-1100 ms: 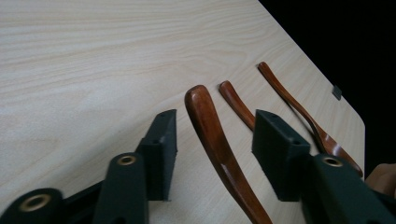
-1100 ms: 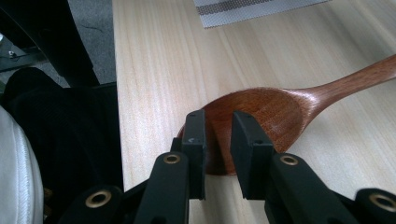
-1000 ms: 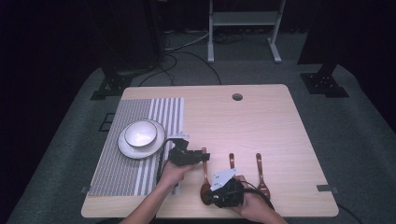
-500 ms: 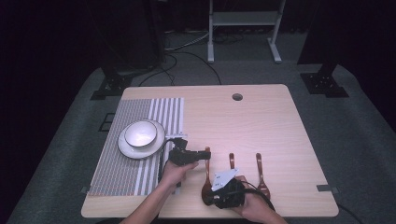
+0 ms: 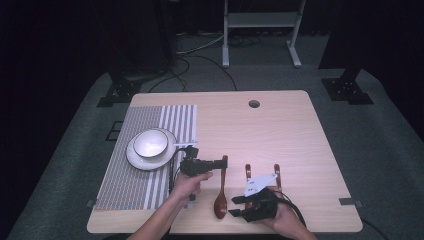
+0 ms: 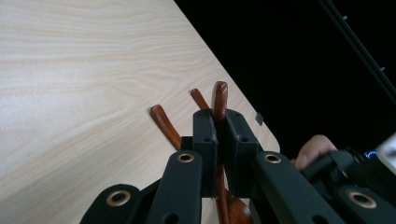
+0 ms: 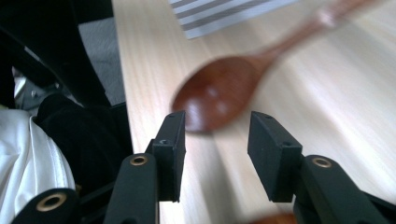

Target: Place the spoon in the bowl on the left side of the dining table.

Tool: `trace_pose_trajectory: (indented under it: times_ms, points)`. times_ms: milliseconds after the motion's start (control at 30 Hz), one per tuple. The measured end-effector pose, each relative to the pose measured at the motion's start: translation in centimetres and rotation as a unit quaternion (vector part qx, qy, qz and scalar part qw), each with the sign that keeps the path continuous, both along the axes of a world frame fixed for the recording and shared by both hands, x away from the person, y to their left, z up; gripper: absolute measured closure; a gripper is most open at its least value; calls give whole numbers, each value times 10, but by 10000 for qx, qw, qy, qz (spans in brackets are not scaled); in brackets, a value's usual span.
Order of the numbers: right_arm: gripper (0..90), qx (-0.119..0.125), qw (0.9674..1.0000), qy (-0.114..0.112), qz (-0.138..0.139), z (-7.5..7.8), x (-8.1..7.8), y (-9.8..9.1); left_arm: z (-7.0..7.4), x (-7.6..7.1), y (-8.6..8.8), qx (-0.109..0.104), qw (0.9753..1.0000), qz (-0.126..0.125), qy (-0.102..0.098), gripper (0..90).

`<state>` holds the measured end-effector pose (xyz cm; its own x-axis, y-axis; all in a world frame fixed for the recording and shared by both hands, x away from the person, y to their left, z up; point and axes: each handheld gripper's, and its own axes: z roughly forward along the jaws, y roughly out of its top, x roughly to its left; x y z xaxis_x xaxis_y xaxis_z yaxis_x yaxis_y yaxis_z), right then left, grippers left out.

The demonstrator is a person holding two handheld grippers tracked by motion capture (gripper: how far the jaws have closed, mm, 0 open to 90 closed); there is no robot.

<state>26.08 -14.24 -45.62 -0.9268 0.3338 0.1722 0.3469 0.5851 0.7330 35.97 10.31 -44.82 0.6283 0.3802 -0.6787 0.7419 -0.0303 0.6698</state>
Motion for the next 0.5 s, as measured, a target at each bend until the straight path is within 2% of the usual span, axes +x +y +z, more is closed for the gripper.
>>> trace_pose_trajectory:
  times_ms: [33, 100, 133, 233, 267, 367, 500]
  points:
    - [538, 84, 9998, 31, -201, 2, 1, -15, 2, 0, 0, 17, 10000, 15, -41, 844]
    - [532, 110, 9996, 31, -258, 3, 1, -20, 4, 0, 0, 68, 9999, 19, -76, 844]
    - [515, 195, 9987, 50, -459, 5, 0, -35, 8, 1, 0, 98, 9999, 43, -123, 844]
    - [488, 268, 9978, 59, -611, 7, 0, -46, 11, 1, 0, 158, 9997, 76, -191, 844]
    - [458, 331, 9959, 67, -834, 10, -2, -58, 14, 1, 0, 166, 9995, 95, -233, 844]
    - [424, 400, 9939, 23, -1025, 12, -5, -71, 18, 3, 1, 121, 9995, -14, -280, 844]
    - [392, 429, 9917, -30, -1213, 13, -6, -83, 22, 4, 2, 172, 9992, -5, -353, 844]
